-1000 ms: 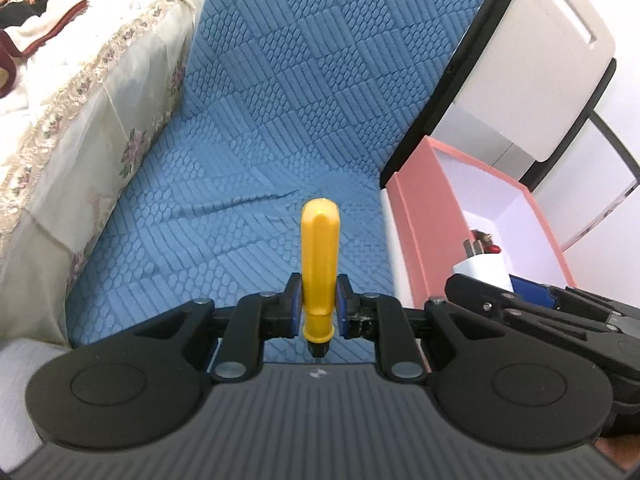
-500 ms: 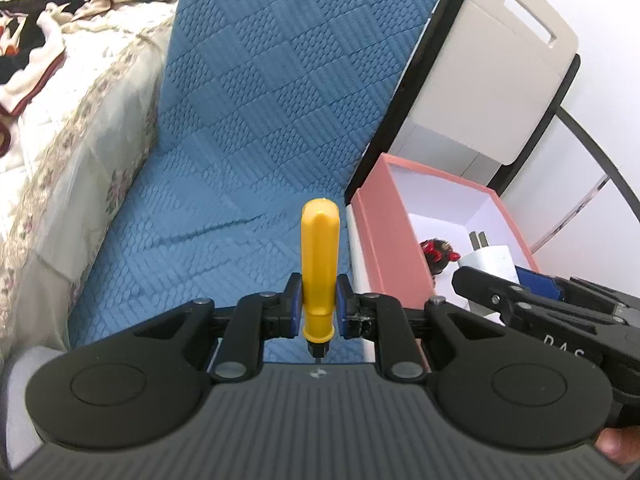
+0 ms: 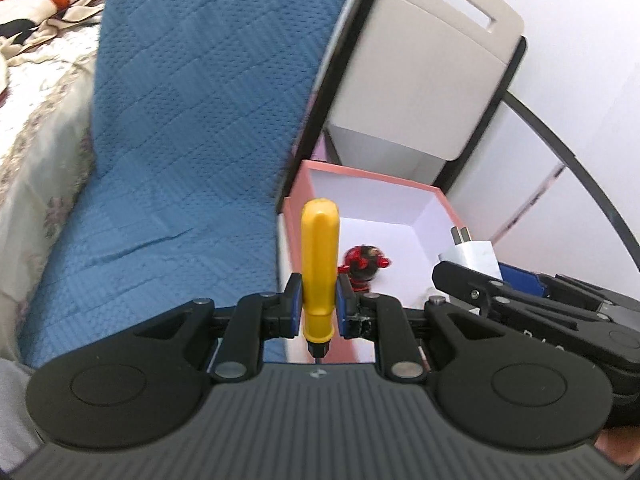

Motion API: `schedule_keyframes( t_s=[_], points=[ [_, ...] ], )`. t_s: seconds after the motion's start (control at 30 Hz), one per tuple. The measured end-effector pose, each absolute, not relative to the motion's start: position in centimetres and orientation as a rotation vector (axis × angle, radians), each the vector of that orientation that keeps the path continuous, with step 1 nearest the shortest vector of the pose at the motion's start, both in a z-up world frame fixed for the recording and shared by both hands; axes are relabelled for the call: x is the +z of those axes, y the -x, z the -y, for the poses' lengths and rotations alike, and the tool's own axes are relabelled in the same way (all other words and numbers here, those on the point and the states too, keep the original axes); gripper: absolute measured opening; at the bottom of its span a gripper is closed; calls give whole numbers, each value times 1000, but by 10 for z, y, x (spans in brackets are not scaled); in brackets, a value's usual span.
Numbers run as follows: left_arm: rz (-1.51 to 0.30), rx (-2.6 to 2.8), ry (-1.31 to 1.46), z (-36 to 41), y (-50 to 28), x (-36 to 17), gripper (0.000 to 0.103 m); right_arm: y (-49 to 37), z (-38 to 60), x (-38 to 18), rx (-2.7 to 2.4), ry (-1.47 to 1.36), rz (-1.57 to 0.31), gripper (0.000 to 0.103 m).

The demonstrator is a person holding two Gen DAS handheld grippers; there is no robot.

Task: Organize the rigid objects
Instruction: 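Lift and carry the screwdriver and charger with both tools over the pink box, then open the left tool dropping the screwdriver while the right tool releases the charger into the box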

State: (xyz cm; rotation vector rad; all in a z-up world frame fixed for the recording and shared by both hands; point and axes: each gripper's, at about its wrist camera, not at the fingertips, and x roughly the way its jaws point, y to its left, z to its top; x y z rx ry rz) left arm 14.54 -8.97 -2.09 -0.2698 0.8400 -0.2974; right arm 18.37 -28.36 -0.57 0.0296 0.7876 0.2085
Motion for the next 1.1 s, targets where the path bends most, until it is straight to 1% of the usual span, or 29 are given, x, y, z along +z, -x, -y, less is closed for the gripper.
schedule_keyframes(
  t_s=[0.27, 0.5, 0.73, 1.1],
  points=[
    [-825, -377, 229, 146, -156, 0, 20, -181, 330, 13, 137, -41, -772, 45],
    [-838, -428, 200, 191, -168, -1, 20, -182, 368, 5, 82, -68, -793, 45],
    [-908, -450, 175, 226, -195, -32, 20, -196, 402, -23, 37, -103, -853, 45],
    [-1035, -452, 166, 278, -246, -98, 20, -231, 451, -90, -3, -150, -978, 45]
  ],
)
